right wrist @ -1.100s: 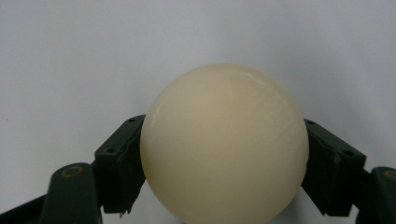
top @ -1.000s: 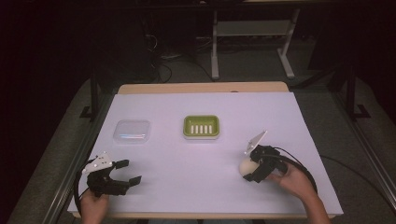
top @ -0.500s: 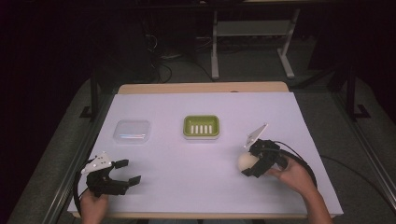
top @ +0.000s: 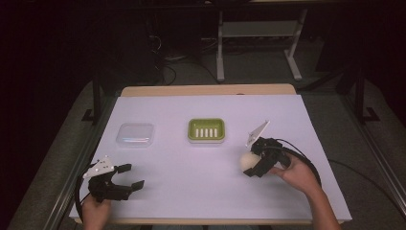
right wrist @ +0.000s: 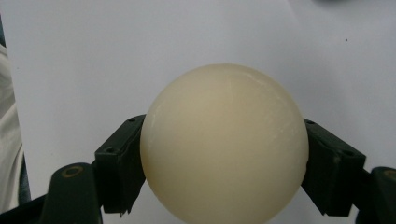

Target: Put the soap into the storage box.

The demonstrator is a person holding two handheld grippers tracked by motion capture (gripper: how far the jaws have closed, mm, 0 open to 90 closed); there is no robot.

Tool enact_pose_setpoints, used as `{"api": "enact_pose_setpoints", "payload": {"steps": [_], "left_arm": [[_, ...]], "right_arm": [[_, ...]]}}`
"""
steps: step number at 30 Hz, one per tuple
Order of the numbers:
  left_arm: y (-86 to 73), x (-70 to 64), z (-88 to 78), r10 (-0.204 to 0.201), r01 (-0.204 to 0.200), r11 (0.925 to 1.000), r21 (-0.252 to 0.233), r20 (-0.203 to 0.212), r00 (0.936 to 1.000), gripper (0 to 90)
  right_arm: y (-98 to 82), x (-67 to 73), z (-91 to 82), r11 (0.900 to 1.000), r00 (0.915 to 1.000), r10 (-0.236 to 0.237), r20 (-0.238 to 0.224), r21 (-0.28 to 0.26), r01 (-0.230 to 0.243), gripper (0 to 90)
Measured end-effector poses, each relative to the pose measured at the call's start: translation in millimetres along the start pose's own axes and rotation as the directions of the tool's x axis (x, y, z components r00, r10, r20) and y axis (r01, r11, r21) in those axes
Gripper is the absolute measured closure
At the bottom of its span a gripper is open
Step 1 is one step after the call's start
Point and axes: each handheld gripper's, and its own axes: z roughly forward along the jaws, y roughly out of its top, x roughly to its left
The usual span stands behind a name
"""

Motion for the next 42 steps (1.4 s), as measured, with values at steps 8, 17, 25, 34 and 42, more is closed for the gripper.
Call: {"api": "enact_pose_setpoints", "payload": {"steps": [8,17,25,34,42], "left_arm": [[0.2,-0.6,-0.3,0.002,-0.002,1.0000,-0.002,-0.001,1.0000,13.0],[0.0,-0.4,-0.7,-0.003,0.003,1.0000,-0.007,-0.002,1.0000,13.0],[0.0,0.6,-1.0,-0.002,0.002,1.0000,-0.006,-0.005,1.0000,13.0],[-0.3,1.8,-1.0,-0.009,0.009,0.9999,-0.006,-0.004,1.0000,13.0],[-0.2,2.1,-1.2,-0.010,0.010,0.9999,-0.006,-0.007,0.9999,13.0]], "right_arm": [[12.7,-2.2,0.3,1.000,0.9998,-0.021,-0.006,0.001,0.021,23.8],[26.1,-7.2,1.3,0.999,0.9994,-0.034,-0.009,-0.005,0.034,23.8],[39.4,-13.2,3.6,0.999,0.9987,-0.045,-0.023,-0.011,0.045,23.8],[55.6,-18.3,9.4,0.998,0.9977,-0.058,-0.035,-0.001,0.058,23.8],[66.3,-21.5,16.5,0.998,0.9967,-0.067,-0.046,0.007,0.068,23.8]]}}
